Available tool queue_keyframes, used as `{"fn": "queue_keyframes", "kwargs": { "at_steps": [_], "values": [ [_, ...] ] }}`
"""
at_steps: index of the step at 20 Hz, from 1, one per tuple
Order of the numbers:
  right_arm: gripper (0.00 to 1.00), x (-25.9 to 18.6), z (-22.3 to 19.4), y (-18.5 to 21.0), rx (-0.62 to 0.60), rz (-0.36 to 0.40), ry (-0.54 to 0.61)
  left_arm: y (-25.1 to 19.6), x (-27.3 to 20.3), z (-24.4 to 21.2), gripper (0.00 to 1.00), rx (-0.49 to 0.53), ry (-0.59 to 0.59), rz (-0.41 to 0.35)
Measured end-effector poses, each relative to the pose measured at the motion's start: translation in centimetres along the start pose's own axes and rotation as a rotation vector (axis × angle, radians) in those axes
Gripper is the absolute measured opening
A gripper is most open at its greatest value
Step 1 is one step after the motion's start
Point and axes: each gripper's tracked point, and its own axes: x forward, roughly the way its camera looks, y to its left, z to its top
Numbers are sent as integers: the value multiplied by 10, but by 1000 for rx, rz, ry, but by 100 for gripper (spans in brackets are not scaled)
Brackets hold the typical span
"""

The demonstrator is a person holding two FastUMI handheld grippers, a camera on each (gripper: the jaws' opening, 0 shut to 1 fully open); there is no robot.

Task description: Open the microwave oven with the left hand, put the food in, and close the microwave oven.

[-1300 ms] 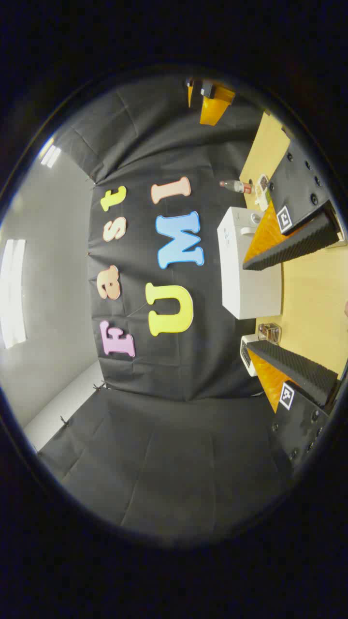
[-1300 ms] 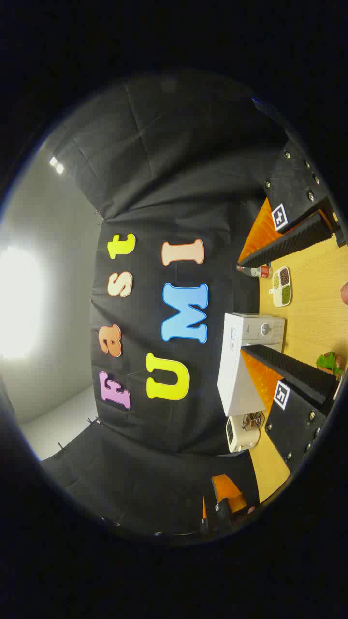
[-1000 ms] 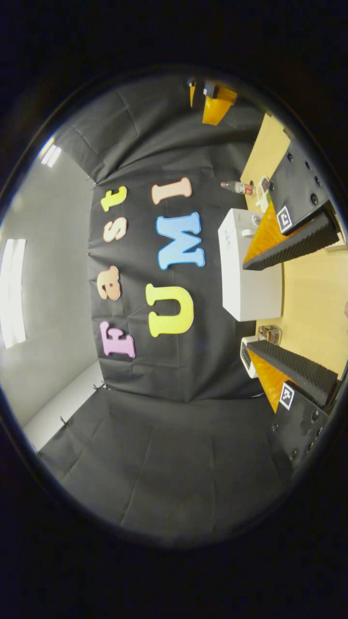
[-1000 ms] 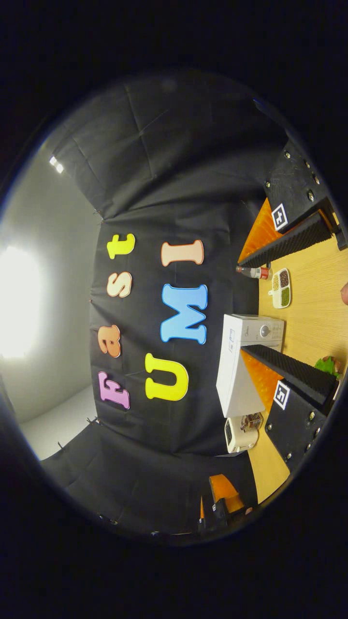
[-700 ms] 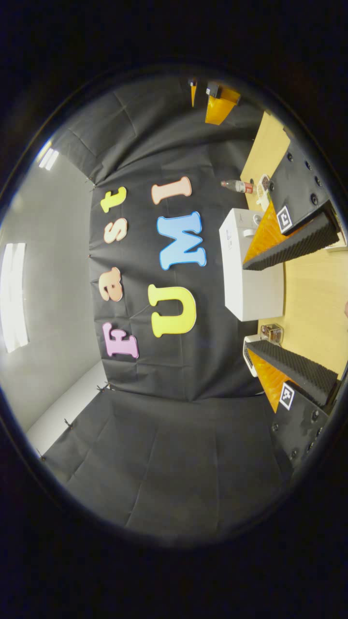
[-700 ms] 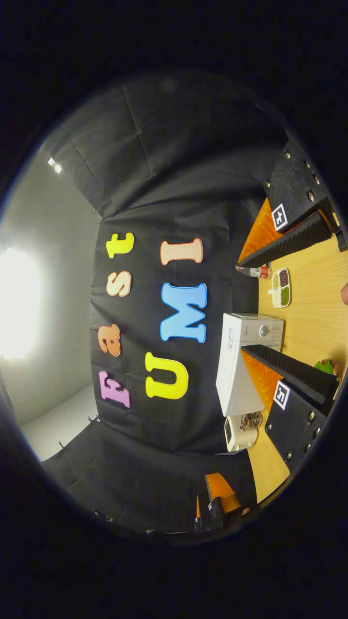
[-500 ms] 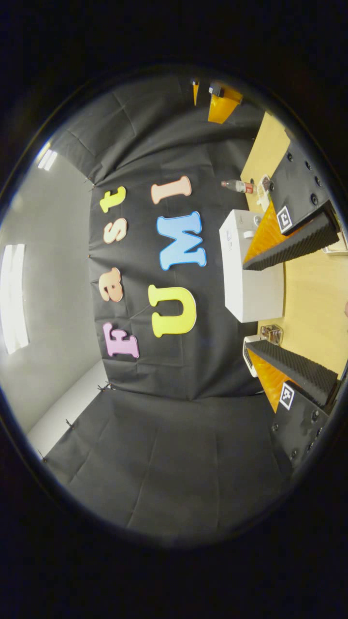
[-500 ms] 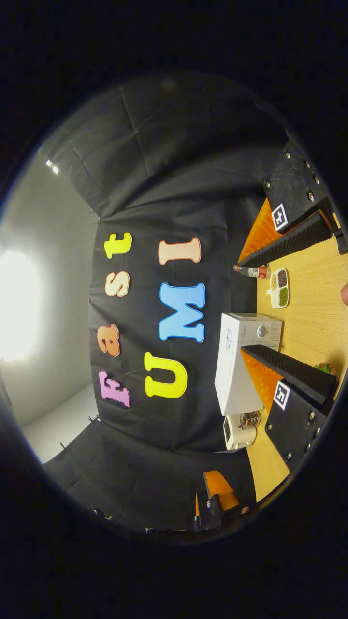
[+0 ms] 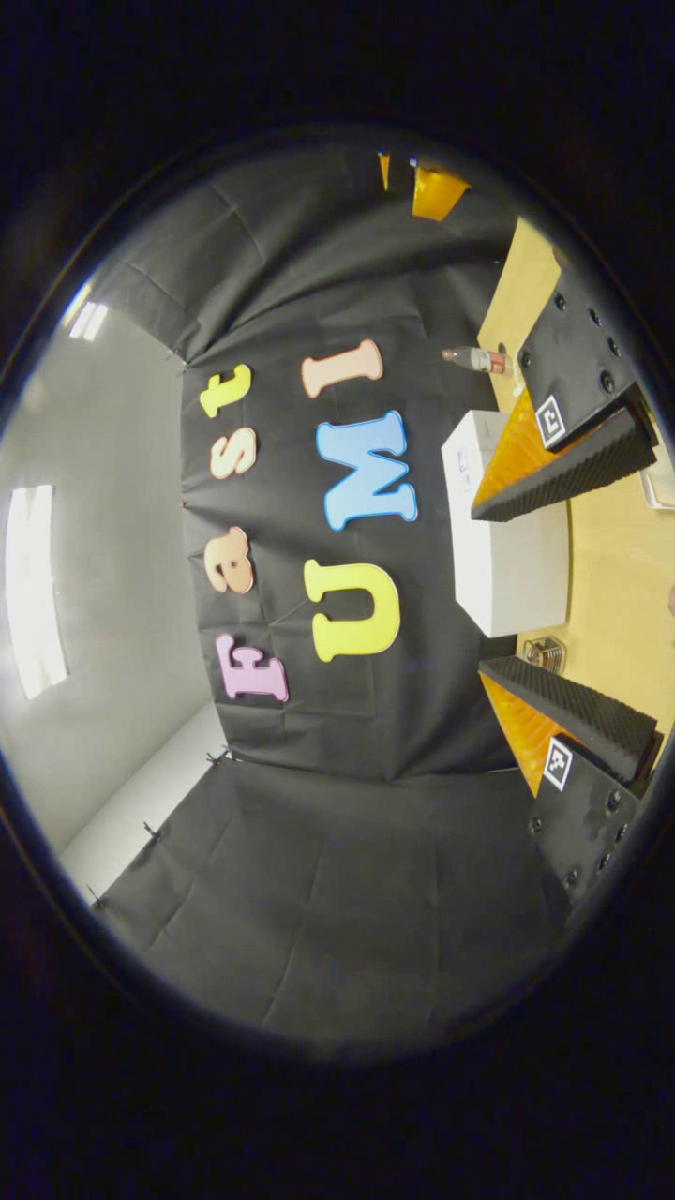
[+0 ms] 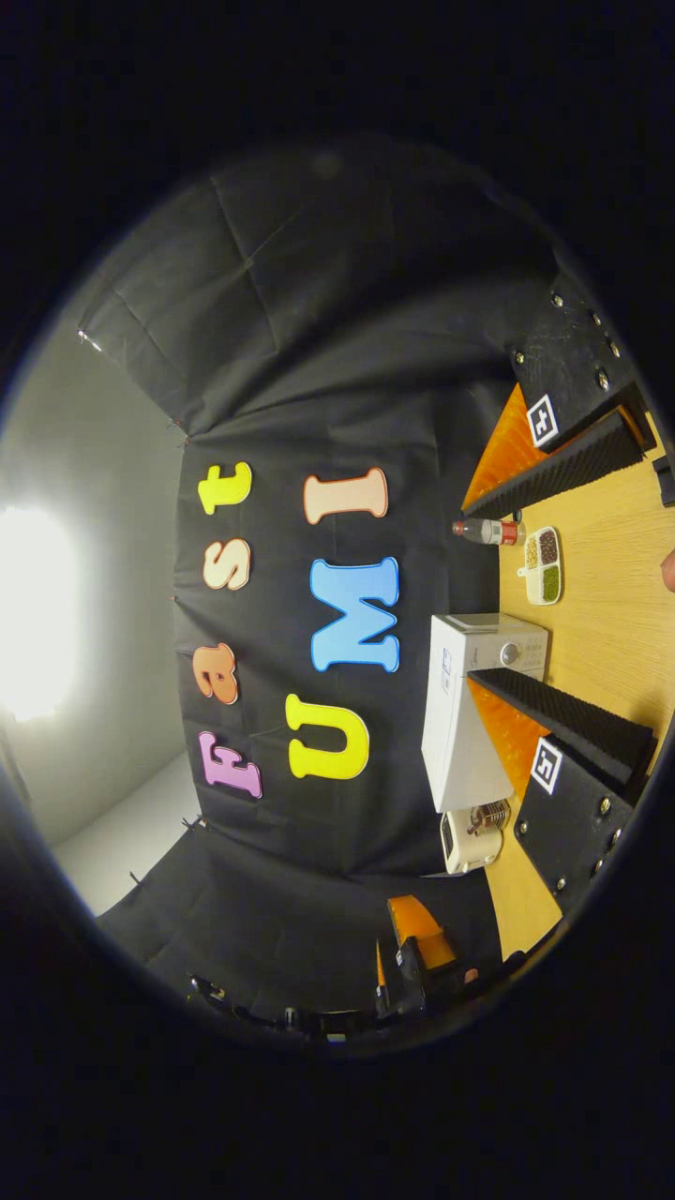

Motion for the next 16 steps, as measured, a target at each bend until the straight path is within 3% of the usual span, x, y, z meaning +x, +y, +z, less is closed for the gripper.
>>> {"fn": "queue_keyframes", "kwargs": {
  "at_steps": [1, 2, 4, 6, 9, 12, 13, 16],
  "values": [
    [96, 2, -2, -3, -5, -9, 4, -2, 8, -3, 96, -5, -3, -8],
    [96, 5, -1, -6, -12, -20, 5, -5, 17, -4, 100, -7, -10, -16],
    [96, 11, 1, -10, -19, -53, -1, -12, 38, -8, 91, -5, -24, -39],
    [97, 16, -5, -13, -3, -91, 7, -24, 64, -16, 100, -6, -22, -80],
    [97, 25, -7, -16, 29, -142, 5, -41, 100, -34, 100, -11, -13, -140],
    [96, 30, -6, -19, 22, -199, 3, -61, 139, -50, 92, -10, -3, -196],
    [97, 33, -7, -21, 14, -217, 3, -70, 149, -57, 96, -14, 0, -217],
    [97, 35, -6, -23, -9, -270, 9, -91, 179, -75, 96, -25, 13, -269]
  ]
}}
